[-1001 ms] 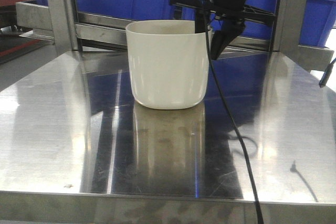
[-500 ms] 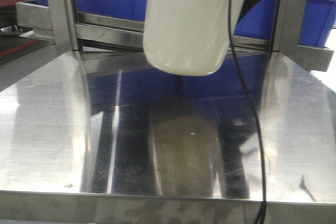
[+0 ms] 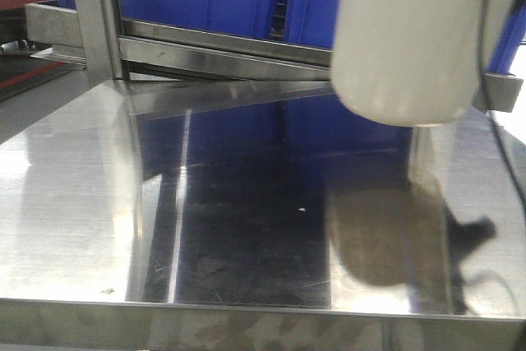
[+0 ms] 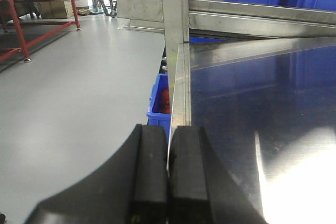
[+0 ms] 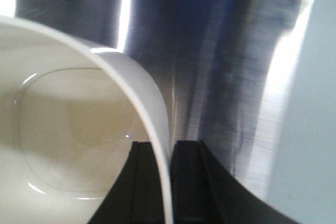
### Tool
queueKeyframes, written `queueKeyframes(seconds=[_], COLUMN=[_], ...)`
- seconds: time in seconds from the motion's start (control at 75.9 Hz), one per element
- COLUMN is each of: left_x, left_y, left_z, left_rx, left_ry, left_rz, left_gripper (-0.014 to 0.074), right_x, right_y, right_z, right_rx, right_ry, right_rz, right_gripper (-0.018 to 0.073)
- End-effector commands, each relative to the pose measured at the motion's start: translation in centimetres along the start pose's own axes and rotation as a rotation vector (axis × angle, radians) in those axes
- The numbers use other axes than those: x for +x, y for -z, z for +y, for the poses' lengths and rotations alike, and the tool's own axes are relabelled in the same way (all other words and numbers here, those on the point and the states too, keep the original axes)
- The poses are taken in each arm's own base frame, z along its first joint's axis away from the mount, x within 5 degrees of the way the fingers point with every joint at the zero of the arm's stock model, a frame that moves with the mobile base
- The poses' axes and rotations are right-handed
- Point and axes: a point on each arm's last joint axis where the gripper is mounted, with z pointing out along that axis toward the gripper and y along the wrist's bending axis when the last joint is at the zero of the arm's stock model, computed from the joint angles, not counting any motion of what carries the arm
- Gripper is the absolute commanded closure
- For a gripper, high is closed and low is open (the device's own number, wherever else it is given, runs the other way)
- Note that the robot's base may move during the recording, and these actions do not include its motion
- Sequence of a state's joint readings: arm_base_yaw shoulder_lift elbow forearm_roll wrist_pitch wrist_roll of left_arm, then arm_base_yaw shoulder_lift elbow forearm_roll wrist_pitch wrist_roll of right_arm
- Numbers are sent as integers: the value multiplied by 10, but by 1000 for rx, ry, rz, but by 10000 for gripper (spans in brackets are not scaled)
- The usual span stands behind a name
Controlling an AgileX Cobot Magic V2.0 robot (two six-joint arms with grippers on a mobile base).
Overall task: Move white bin to right shelf second layer
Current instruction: 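Lift the white bin with the right gripper and swing it aside, then hold the white bin raised beside the robot with the right gripper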
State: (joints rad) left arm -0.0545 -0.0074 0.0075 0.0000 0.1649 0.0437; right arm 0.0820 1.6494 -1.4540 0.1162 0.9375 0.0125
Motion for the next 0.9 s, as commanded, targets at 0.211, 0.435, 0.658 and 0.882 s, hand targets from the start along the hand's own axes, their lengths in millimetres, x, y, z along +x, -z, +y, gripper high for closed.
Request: queueKeyframes(seconds=[0.211, 0.435, 0.658, 0.882], left_x=[4, 4, 4, 4], left_y=[-1, -1, -1, -1], left_z=[0, 0, 0, 0], left_rx=[1, 1, 1, 1], left_ry=[5, 5, 5, 5], left_rz=[-65, -65, -65, -65], left_gripper=[512, 512, 512, 512], right_x=[43, 84, 119, 149], right_y=[41, 44, 53, 77], right_z=[-46, -50, -50, -43], right_rx=[93, 118, 179, 193], right_ry=[-106, -116, -18, 30], right_rz=[-326, -457, -551, -638], right_gripper=[511, 511, 511, 511])
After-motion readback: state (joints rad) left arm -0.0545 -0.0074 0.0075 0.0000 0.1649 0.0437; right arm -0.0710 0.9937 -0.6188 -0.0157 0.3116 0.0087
